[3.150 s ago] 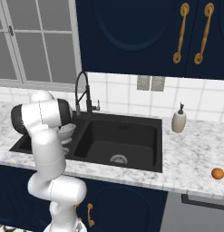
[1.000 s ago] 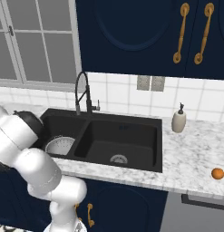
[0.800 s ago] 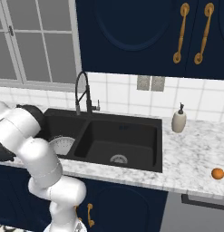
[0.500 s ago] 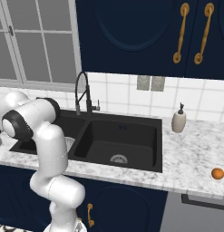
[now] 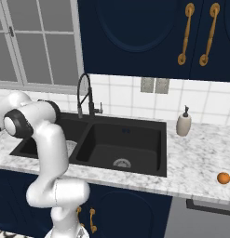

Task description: Put the colander in the sink, put the banana, tangerine in the colander, and turn on the sink faucet and pour water over the colander.

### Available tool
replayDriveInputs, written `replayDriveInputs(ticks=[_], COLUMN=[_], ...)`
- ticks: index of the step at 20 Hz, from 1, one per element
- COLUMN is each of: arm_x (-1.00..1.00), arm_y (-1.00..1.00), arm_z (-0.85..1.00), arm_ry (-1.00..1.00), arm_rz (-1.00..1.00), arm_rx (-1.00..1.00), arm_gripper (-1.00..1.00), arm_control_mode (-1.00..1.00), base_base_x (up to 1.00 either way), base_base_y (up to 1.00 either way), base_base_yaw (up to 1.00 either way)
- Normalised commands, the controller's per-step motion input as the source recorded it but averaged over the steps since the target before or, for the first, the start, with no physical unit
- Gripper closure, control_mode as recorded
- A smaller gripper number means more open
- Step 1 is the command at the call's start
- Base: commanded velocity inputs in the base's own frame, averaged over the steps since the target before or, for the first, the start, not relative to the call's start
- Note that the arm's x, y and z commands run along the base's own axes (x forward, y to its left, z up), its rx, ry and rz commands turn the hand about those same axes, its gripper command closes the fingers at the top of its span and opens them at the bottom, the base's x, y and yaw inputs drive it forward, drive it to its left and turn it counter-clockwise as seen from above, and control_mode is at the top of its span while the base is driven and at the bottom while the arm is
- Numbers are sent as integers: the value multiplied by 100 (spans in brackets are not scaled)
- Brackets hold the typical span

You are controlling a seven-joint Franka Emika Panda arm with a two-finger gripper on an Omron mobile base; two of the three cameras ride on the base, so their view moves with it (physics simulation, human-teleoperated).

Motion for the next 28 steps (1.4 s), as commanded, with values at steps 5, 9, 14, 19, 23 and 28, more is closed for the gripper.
replayDriveInputs(ticks=[5, 9, 14, 19, 23, 28], arm_x=[2, 1, 21, 27, 17, 1], arm_y=[3, 37, 42, 40, 36, 14], arm_z=[0, -10, -4, -16, -46, -64], arm_ry=[1, 1, 0, 2, 9, 4], arm_rz=[0, 0, 0, 0, 0, 0], arm_rx=[0, -4, -2, -7, -14, -17], arm_gripper=[-100, -100, -100, -100, -100, -100], arm_control_mode=[-100, -100, -100, -100, -100, -100], base_base_x=[0, 0, 0, 0, 0, 0], base_base_y=[0, 0, 0, 0, 0, 0], base_base_yaw=[0, 0, 0, 0, 0, 0])
